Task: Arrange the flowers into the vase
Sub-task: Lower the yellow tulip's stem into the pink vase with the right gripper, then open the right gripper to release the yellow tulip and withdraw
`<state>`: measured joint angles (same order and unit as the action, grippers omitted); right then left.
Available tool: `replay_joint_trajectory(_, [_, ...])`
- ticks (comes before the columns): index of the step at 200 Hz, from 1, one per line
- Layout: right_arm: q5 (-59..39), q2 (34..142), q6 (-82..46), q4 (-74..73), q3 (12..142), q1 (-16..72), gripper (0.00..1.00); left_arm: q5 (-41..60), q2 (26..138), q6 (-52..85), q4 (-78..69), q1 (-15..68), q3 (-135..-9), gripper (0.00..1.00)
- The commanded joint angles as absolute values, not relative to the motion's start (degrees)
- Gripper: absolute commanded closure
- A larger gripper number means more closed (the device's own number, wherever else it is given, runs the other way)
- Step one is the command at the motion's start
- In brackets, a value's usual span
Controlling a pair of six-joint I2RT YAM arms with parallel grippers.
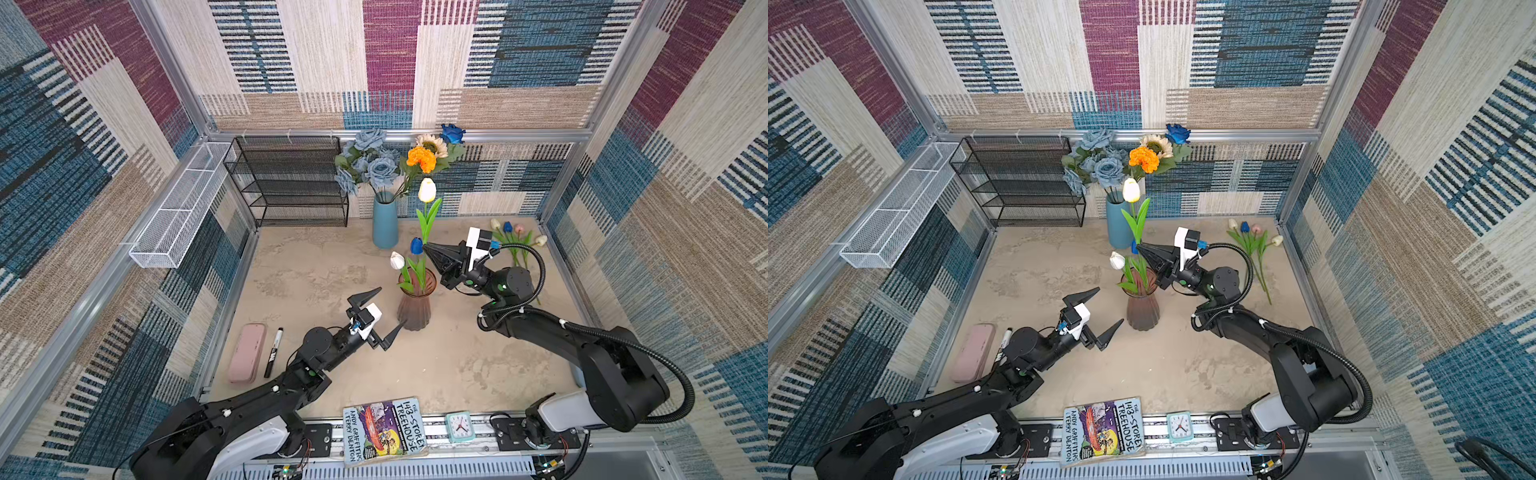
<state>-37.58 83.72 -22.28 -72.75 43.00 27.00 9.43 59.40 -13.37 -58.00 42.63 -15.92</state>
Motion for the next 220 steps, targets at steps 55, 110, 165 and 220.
replay_joint_trajectory(55, [-39.0, 86.7, -18.1, -71.0, 40.6, 27.6, 0.98, 11.2, 58.5, -13.7, -58.4, 42.5, -16.7, 0.01])
replay_joint_trajectory(110, [-35.9, 84.6, -13.6, -65.0, 37.8, 28.0, 0.81, 11.6, 58.2, -14.2, -56.9, 42.5, -17.0, 0.01])
replay_joint_trajectory(165, [-31.4, 78.6, -7.8, -59.9, 35.0, 28.0, 0.69, 11.8, 58.5, -14.1, -57.5, 42.4, -16.7, 0.01])
replay_joint_trajectory(220, [-19.9, 66.9, -2.8, -57.0, 30.0, 28.0, 0.55, 13.3, 52.7, -16.9, -47.8, 42.0, -18.3, 0.01])
